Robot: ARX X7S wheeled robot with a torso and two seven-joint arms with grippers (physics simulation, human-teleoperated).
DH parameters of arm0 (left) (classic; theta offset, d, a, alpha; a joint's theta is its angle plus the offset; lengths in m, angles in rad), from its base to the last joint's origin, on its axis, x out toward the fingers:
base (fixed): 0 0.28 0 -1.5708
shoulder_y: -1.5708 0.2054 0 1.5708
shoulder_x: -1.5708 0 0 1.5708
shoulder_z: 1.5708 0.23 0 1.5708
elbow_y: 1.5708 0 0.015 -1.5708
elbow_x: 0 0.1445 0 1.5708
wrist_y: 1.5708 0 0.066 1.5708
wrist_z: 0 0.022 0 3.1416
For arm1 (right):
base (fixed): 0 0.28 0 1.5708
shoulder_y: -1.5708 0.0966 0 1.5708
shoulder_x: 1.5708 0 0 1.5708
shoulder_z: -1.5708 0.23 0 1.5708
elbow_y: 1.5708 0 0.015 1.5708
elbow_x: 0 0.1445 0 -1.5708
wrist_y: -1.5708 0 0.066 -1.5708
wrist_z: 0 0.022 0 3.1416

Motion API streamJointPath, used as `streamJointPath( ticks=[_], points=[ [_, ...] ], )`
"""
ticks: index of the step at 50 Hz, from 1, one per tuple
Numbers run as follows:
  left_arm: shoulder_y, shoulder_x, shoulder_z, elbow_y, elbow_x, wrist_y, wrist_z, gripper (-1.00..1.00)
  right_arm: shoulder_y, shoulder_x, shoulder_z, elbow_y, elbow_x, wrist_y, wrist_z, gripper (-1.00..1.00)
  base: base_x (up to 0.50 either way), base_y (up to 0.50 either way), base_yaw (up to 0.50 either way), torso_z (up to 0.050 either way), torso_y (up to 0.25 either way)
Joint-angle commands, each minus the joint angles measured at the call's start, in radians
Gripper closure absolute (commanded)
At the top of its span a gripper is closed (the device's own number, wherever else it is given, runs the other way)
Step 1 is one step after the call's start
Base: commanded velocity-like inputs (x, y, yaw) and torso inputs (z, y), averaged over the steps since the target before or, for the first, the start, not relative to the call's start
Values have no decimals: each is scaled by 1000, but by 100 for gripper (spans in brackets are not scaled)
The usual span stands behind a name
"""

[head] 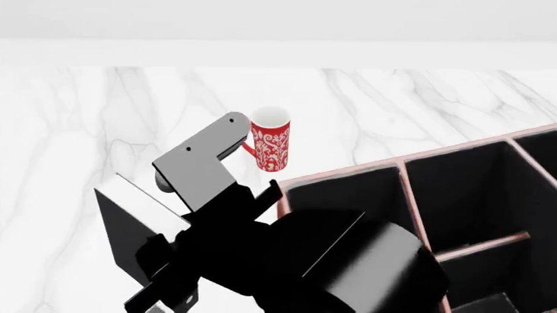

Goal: Pick up the book and place it in the left compartment of the caddy.

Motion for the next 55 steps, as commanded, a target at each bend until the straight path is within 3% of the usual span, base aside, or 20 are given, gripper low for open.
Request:
streamJointPath(
  ticks=[1,12,18,19,27,55],
  points=[
    [-4,-26,-14,8,-30,-10,-24,-100,40,4,164,-113,108,160,116,100,0,0,0,0,0],
    [-6,-28,-5,5,-26,-7,-27,-100,64,16,320,-167,300,310,289,100,0,0,0,0,1],
    [-1,-32,-10,8,-31,-6,-30,-100,98,57,327,-143,579,307,543,100,0,0,0,0,0],
    [0,-34,-12,9,-33,-7,-33,-100,102,60,344,-107,705,306,659,100,0,0,0,0,0],
    [-2,-37,-3,8,-27,-5,-36,-100,151,137,286,-139,992,240,904,100,0,0,0,0,1],
    [1,-48,7,6,-24,-2,-51,-100,268,293,195,-142,1244,106,1110,100,0,0,0,0,1]
  ],
)
